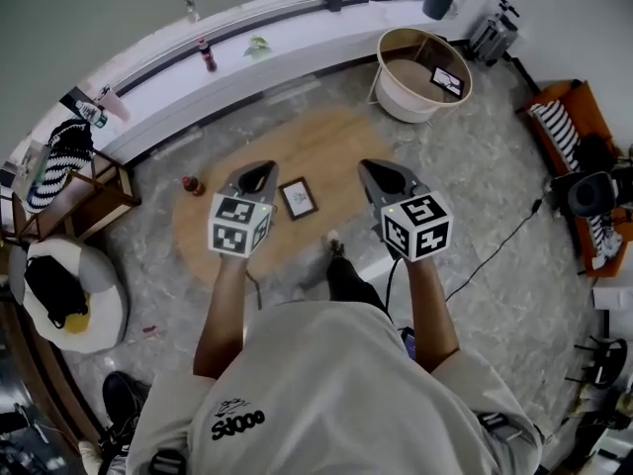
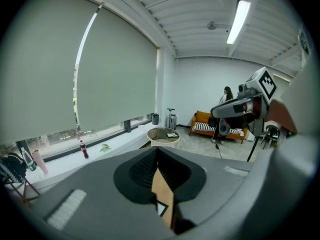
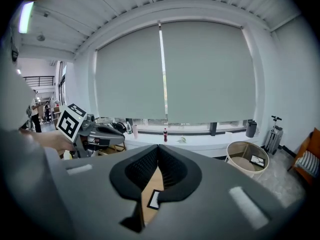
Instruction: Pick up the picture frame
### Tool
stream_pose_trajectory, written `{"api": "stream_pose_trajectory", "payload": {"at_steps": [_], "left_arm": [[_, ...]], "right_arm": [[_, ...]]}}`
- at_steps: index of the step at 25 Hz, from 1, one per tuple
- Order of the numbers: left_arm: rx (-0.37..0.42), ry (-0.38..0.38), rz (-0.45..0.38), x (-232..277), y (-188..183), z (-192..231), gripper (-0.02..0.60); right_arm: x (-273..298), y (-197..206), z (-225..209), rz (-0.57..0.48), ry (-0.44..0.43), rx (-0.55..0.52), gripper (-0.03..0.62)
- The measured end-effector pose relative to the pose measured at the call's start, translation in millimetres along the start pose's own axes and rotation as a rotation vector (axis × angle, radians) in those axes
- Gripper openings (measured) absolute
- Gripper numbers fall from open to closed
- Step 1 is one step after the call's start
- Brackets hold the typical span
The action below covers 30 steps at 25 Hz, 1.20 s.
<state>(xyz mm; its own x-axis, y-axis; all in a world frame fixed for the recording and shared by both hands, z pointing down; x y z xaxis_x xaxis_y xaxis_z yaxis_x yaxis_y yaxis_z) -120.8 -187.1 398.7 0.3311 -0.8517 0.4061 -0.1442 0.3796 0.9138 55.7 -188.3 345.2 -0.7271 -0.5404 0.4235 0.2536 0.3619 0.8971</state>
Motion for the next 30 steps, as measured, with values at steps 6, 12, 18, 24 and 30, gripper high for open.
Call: {"api": "stream_pose_trajectory", "payload": {"at_steps": [6,12,18,24,30], "left_arm": [[-0.042,-0.033,0.073,61,6,16,0.012],[-0.105,-0.067,0.185,114,42,31,0.012],[-0.17,-0.111,0.31,155,94,41,0.012],[-0.245,-0.142,0.403,190,139,52,0.026],[-0.324,-0.18,0.5,212,194,58,0.038]], "right_arm": [[41,-3,-56,0.061,-0.069,0.008,0.005],[83,14,-92,0.136,-0.151,0.033,0.005],[126,53,-121,0.234,-0.231,0.073,0.005],[166,77,-148,0.291,-0.292,0.111,0.005],[194,110,-167,0.36,-0.314,0.104,0.005]]}}
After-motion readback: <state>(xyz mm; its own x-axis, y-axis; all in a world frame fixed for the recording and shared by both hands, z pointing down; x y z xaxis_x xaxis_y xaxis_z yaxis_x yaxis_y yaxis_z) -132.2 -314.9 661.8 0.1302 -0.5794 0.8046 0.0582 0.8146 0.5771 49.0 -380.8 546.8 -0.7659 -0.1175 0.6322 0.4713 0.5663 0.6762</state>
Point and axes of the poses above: the fingertips, and each gripper's own axes: x forward along the fingers, z to its left, y out of its underside, the point moved 2 cm from there along -x, backward along the fingers, and after that the axes turned 7 degrees about -y, right-handed, at the moved point
